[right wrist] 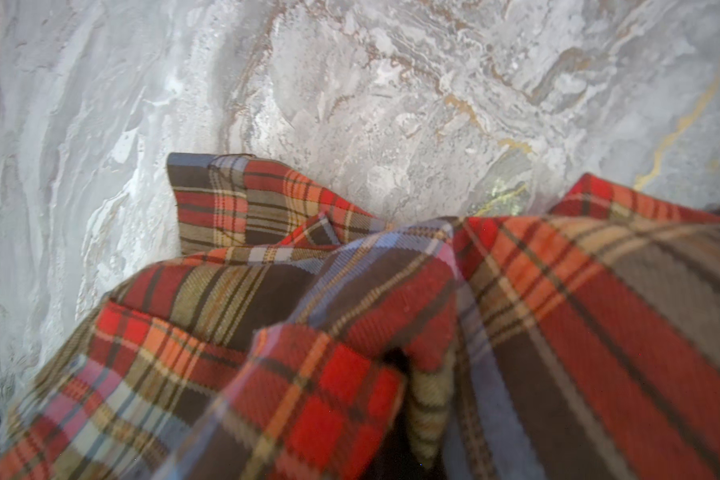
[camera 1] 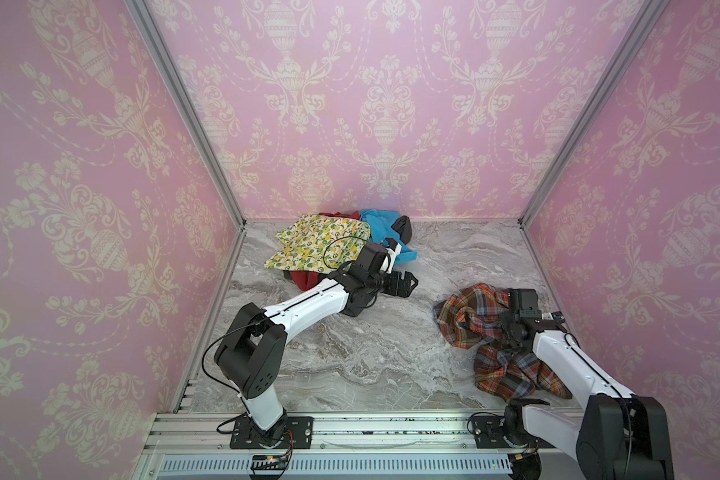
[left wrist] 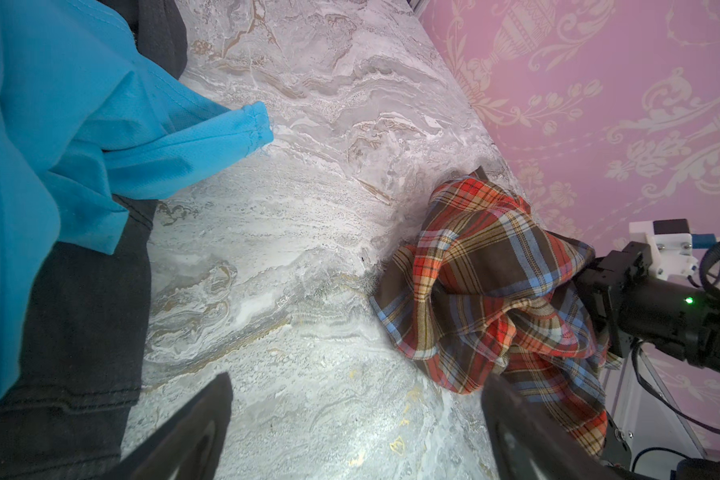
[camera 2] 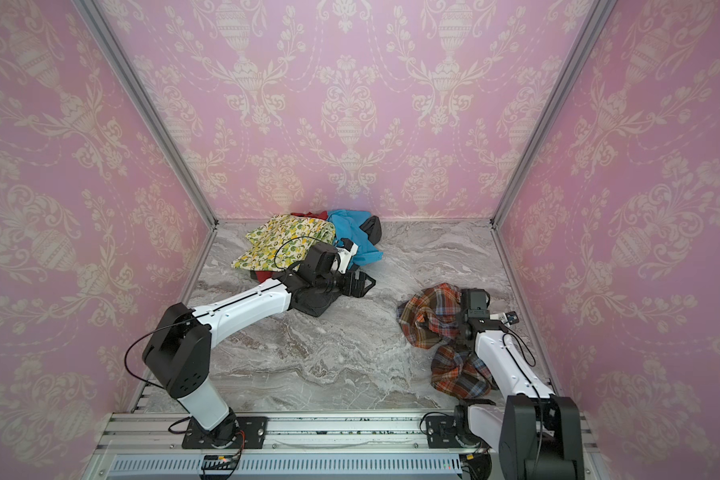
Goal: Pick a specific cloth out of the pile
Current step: 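Open the right gripper and release the plaid shirt on the table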
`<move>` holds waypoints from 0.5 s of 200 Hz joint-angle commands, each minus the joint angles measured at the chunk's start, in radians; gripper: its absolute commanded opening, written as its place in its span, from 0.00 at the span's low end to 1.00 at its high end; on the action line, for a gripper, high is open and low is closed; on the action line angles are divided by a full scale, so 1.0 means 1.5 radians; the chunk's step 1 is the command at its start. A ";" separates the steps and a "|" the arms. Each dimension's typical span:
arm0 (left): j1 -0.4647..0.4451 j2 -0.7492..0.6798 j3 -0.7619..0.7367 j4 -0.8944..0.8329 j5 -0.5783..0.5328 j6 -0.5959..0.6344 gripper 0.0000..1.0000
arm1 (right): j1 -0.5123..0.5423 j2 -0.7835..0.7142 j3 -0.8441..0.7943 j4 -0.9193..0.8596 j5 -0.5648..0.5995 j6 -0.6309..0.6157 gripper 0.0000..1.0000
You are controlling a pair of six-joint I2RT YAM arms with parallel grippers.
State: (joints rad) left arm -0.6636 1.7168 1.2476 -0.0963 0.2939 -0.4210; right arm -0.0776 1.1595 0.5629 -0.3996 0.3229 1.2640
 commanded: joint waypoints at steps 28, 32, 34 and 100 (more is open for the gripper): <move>-0.005 0.017 -0.001 0.009 0.011 -0.006 0.95 | -0.017 0.066 0.021 -0.018 0.013 0.036 0.00; -0.005 0.017 -0.001 0.009 0.012 -0.005 0.95 | -0.019 0.069 0.025 -0.017 0.015 0.035 0.02; -0.005 0.017 -0.001 0.009 0.012 -0.005 0.95 | -0.020 0.070 0.027 -0.017 0.015 0.033 0.02; -0.005 0.010 -0.005 0.000 0.008 0.009 0.96 | -0.038 0.065 0.093 -0.063 0.055 -0.007 0.44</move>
State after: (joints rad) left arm -0.6643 1.7309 1.2472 -0.0914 0.2939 -0.4206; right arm -0.1242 1.2839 0.6678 -0.4328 0.3492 1.2835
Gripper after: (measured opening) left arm 0.954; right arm 0.380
